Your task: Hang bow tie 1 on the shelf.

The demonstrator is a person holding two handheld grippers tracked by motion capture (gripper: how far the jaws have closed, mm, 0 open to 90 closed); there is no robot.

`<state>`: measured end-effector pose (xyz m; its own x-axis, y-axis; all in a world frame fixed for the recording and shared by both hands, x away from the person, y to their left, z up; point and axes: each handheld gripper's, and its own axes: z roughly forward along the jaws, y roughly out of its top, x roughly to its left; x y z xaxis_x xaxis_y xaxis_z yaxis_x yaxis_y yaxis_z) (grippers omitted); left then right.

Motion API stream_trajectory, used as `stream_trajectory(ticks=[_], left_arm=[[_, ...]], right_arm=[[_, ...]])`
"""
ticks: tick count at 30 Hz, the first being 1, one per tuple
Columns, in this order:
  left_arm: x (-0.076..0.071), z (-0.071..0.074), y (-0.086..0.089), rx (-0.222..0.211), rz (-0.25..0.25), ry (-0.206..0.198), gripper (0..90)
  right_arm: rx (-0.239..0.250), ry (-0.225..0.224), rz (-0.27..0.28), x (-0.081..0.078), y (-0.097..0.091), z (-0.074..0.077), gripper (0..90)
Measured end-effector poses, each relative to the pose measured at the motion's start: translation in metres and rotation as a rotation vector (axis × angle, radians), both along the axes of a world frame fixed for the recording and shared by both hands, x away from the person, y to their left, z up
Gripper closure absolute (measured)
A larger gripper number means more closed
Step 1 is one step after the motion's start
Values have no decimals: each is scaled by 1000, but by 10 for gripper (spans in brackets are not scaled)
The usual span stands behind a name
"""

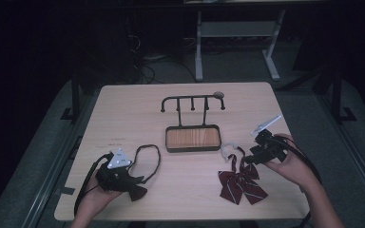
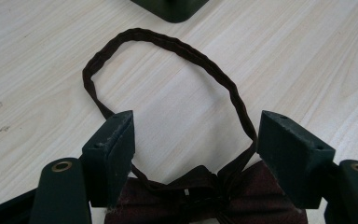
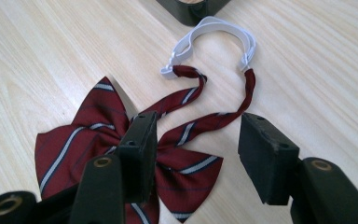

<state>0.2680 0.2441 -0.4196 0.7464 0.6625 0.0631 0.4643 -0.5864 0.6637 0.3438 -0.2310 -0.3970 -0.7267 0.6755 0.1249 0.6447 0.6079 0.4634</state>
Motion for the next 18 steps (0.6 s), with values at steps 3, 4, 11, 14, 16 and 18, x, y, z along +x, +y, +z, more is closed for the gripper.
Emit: stream_trajectory(ticks=[3,4,11,14,16,18], left_arm=[[0,1,0,-3,3,-6,285],[0,1,1,0,3,-15,285],[-1,3,2,3,-3,-23,285],[-1,3,2,-2,-1,-22,285],[-1,3,2,-3,1,-22,285],[-1,3,3,-5,3,-21,285]], right_arm=[[1,1,2,5,0,0,471],[1,4,1,7,1,0,471],[12,6,-8,21,8,5,487],[5,10,-14,28,11,0,506],[-7,23,-14,31,12,-4,511],[-19,30,-19,35,14,-8,516]])
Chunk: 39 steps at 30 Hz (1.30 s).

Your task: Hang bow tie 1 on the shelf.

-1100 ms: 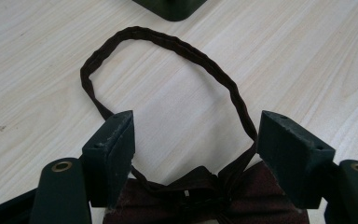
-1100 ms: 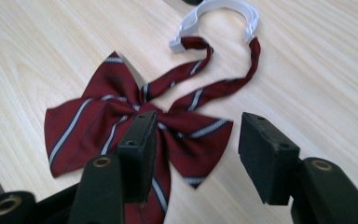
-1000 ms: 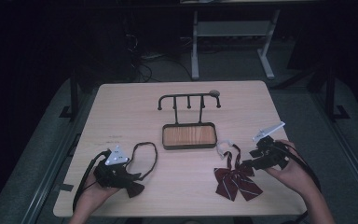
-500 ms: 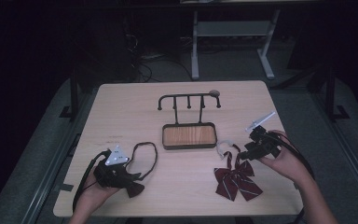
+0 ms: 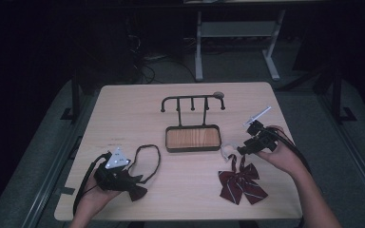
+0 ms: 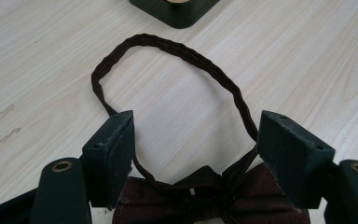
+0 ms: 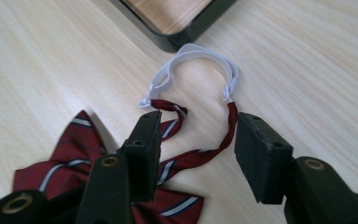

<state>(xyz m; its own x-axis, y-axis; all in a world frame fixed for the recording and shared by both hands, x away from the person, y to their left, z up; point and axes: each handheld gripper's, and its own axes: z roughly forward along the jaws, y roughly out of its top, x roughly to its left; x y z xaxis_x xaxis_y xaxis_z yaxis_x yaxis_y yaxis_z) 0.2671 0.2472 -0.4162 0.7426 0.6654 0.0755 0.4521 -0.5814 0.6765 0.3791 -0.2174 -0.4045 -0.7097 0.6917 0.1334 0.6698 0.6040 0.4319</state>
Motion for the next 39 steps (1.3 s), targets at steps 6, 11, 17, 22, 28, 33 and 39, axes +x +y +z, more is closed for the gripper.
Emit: stream_trajectory(ticks=[6,11,17,22,28,33,39], left_arm=[[0,2,2,-3,6,-1,285],[0,3,4,-8,12,-1,285],[1,2,6,-9,14,2,285],[2,2,8,-9,20,0,284],[4,2,6,-13,20,3,281],[4,0,5,-10,13,6,281],[3,1,6,-9,19,0,281]], right_arm=[[-2,23,-10,11,3,-8,524],[-21,26,-19,17,5,-10,531],[-54,39,-11,27,9,-14,542],[-111,35,-3,33,14,-22,598],[-144,44,1,35,16,-29,635],[-178,55,6,35,19,-33,676],[-218,36,20,33,25,-36,776]])
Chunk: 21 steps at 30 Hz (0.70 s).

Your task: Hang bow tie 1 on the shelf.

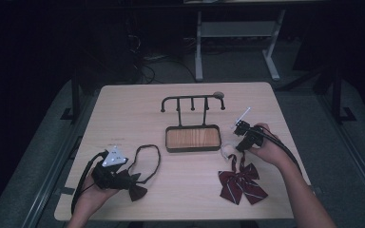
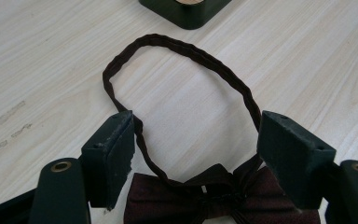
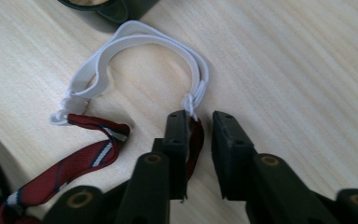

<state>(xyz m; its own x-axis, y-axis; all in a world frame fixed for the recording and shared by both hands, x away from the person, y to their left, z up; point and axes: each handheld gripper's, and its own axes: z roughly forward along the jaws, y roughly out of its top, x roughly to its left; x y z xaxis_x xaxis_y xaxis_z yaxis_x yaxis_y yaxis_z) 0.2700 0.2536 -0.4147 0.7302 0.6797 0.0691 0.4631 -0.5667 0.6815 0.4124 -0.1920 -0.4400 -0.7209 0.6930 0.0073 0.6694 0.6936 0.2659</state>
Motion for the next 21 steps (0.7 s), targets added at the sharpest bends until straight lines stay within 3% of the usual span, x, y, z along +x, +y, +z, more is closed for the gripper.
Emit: stream_trajectory(ticks=[10,17,21], left_arm=[[0,-1,0,5,2,0,280],[-1,-1,0,7,3,1,277],[-1,-2,0,11,5,-1,277]], right_arm=[[0,-11,17,-2,0,2,867],[89,2,20,-11,-7,17,871],[103,4,22,-12,-10,21,871]])
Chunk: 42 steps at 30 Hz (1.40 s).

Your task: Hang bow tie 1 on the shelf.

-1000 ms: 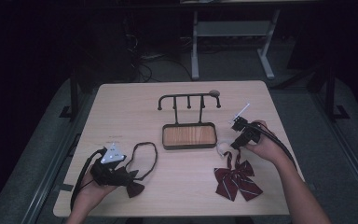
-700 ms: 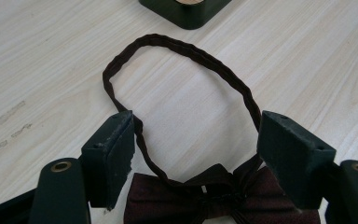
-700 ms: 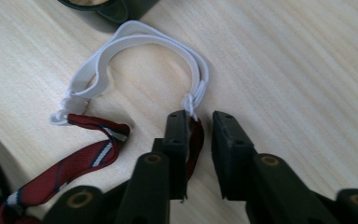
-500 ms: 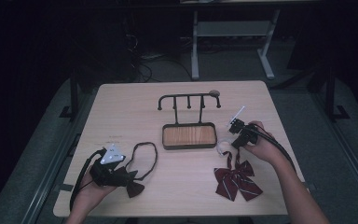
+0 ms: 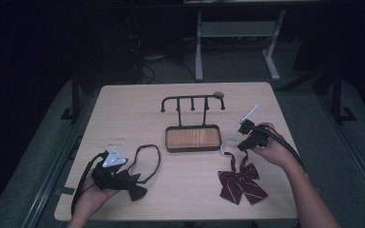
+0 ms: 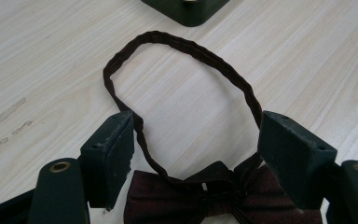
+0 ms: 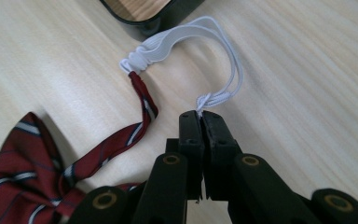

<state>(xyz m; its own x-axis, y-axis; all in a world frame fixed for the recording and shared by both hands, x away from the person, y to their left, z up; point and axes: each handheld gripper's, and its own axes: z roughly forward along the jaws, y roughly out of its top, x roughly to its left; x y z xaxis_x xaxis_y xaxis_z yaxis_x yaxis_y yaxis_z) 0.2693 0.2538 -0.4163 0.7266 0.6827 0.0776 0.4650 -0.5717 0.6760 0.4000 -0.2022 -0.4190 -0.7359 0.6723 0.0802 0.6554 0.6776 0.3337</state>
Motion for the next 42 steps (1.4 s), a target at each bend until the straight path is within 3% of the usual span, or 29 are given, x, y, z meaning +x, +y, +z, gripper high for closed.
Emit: stream_trajectory(ticks=[16,25,42], left_arm=[[1,0,2,-8,0,9,273],[3,-2,3,-11,4,16,271],[3,-2,5,-19,9,16,262]], right_arm=[[80,24,18,-10,-13,17,870],[85,23,39,-13,-11,27,870],[110,-15,71,-21,-5,62,870]])
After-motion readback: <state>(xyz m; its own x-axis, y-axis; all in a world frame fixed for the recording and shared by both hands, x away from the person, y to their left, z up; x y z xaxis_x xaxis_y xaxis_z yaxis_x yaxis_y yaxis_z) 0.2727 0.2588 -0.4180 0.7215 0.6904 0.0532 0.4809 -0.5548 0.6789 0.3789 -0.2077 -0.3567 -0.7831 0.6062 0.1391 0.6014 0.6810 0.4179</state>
